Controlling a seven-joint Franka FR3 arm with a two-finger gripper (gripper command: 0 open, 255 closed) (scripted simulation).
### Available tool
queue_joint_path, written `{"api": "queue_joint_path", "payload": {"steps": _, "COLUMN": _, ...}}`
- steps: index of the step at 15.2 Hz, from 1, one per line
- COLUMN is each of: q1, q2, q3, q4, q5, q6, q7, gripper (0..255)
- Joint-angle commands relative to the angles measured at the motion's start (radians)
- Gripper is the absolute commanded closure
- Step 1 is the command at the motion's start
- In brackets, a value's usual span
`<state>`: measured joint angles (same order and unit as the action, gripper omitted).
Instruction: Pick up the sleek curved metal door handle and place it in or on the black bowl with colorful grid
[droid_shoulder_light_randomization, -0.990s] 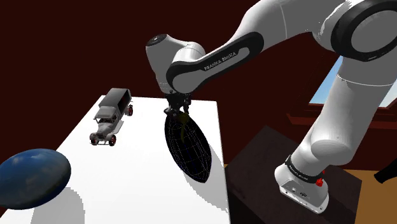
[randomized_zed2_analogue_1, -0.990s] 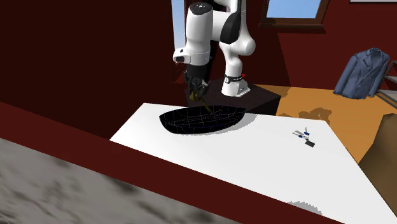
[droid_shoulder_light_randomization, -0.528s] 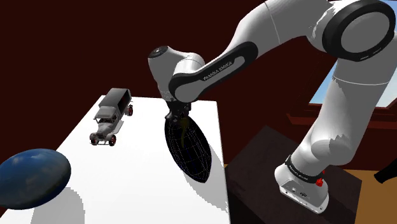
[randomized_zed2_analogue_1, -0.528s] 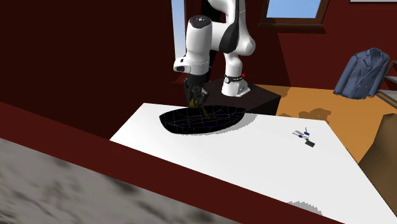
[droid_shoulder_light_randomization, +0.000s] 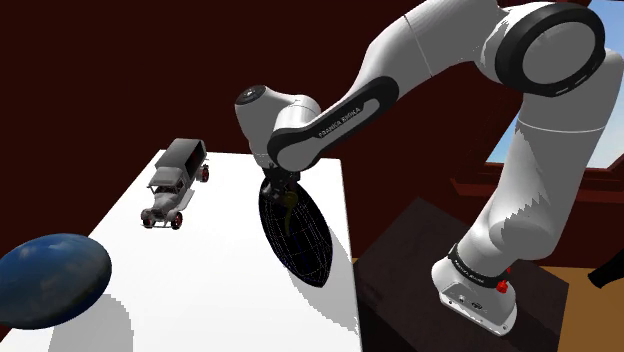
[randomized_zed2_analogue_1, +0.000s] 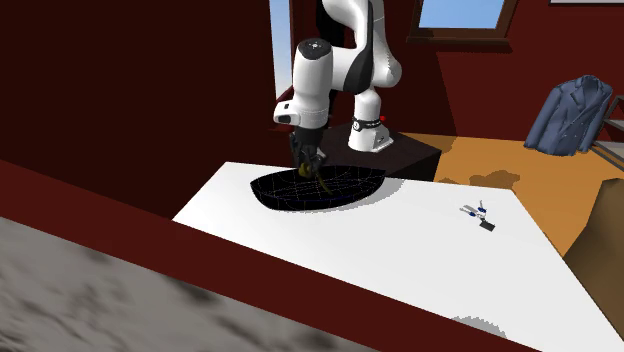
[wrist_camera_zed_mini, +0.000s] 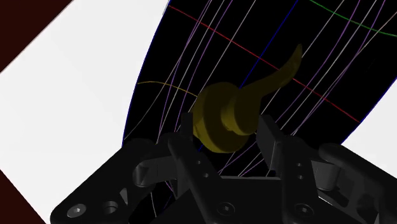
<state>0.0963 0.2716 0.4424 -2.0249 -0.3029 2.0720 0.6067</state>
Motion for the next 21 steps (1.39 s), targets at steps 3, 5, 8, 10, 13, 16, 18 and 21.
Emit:
{"api": "queue_joint_path", "payload": {"steps": 3, "q1": 0.000, "q2": 0.001, "q3": 0.000, "q4": -0.001, "q5": 0.000, "q6": 0.001, "q7": 0.000, "gripper": 255}}
{"api": "queue_joint_path", "payload": {"steps": 5, "q1": 0.000, "q2": 0.000, "q3": 0.000, "q4": -0.001, "q5": 0.000, "q6": 0.001, "q7": 0.000, "gripper": 0}}
{"api": "queue_joint_path", "payload": {"steps": 8, "q1": 0.000, "q2": 0.000, "q3": 0.000, "q4": -0.001, "q5": 0.000, "q6": 0.001, "q7": 0.000, "gripper": 0}}
{"api": "queue_joint_path", "payload": {"steps": 10, "q1": 0.001, "q2": -0.012, "q3": 0.005, "q4": 0.018, "q5": 0.011, "q6": -0.029, "q7": -0.007, "gripper": 0}}
{"api": "queue_joint_path", "payload": {"steps": 13, "q1": 0.005, "q2": -0.041, "q3": 0.016, "q4": 0.079, "q5": 0.036, "q6": -0.114, "q7": -0.023, "gripper": 0}}
{"api": "queue_joint_path", "payload": {"steps": 16, "q1": 0.005, "q2": -0.041, "q3": 0.016, "q4": 0.079, "q5": 0.036, "q6": -0.114, "q7": -0.023, "gripper": 0}}
{"api": "queue_joint_path", "payload": {"steps": 18, "q1": 0.005, "q2": -0.041, "q3": 0.016, "q4": 0.079, "q5": 0.036, "q6": -0.114, "q7": -0.023, "gripper": 0}}
{"api": "queue_joint_path", "payload": {"steps": 21, "q1": 0.005, "q2": -0.041, "q3": 0.016, "q4": 0.079, "q5": 0.036, "q6": -0.114, "q7": -0.023, "gripper": 0}}
